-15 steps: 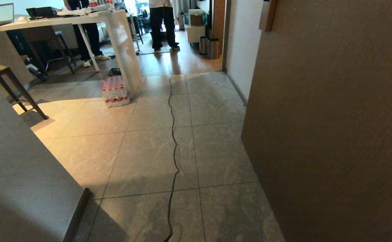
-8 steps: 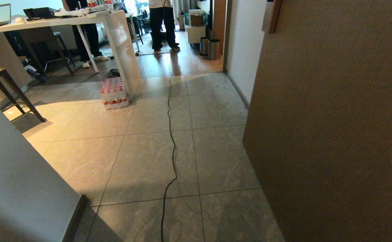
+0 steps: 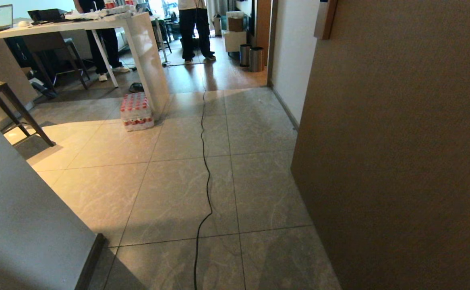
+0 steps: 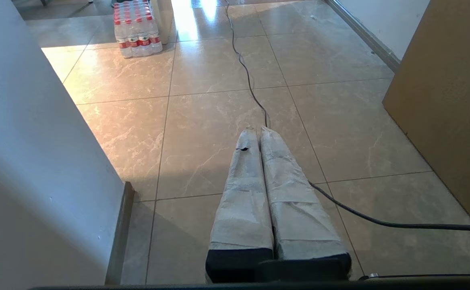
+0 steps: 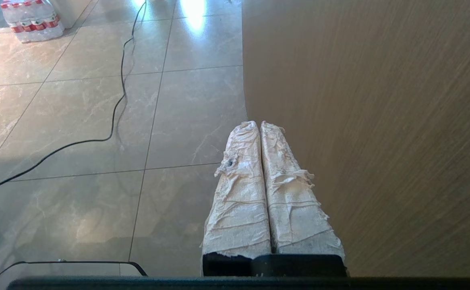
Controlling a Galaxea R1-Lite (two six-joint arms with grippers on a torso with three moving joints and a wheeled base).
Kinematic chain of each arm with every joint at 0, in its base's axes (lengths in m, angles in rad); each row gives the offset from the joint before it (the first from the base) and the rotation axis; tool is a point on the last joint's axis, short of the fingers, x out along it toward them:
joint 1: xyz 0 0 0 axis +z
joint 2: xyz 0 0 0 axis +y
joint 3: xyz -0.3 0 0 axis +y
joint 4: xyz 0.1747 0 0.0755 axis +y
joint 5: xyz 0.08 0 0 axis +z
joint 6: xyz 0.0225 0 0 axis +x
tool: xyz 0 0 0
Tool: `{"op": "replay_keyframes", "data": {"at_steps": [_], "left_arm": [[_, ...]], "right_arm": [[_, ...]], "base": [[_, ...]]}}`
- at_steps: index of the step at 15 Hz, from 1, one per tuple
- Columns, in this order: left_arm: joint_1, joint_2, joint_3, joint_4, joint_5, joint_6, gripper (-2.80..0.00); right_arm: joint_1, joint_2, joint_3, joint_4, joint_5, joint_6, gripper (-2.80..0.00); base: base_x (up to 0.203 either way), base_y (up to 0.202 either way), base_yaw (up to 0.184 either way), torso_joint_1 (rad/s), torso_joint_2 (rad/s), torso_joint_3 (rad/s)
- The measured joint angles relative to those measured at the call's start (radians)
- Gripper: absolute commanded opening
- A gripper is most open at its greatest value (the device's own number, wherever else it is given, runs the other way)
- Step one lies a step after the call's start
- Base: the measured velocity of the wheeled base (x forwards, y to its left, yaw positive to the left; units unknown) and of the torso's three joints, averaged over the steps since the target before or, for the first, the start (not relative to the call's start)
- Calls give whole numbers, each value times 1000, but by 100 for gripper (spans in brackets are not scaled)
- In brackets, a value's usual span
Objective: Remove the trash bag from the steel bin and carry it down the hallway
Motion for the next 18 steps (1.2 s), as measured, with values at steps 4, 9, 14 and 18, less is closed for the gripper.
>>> {"op": "replay_keyframes", "data": {"at_steps": [4, 9, 14, 18], "left_arm": [[0, 0, 0, 0, 0, 0, -280], [0, 0, 0, -1, 0, -1, -280], [0, 0, 0, -1, 0, 1, -280], [0, 0, 0, -1, 0, 1, -280]], "right_arm": [[0, 0, 0, 0, 0, 0, -280], [0, 0, 0, 0, 0, 0, -280], [0, 0, 0, 0, 0, 0, -280], [0, 0, 0, 0, 0, 0, -280]], "base": [[-17, 0, 1, 1, 1, -1], [-187, 0, 0, 3, 1, 4], [-136, 0, -1, 2, 1, 1], [0, 0, 0, 0, 0, 0]]}}
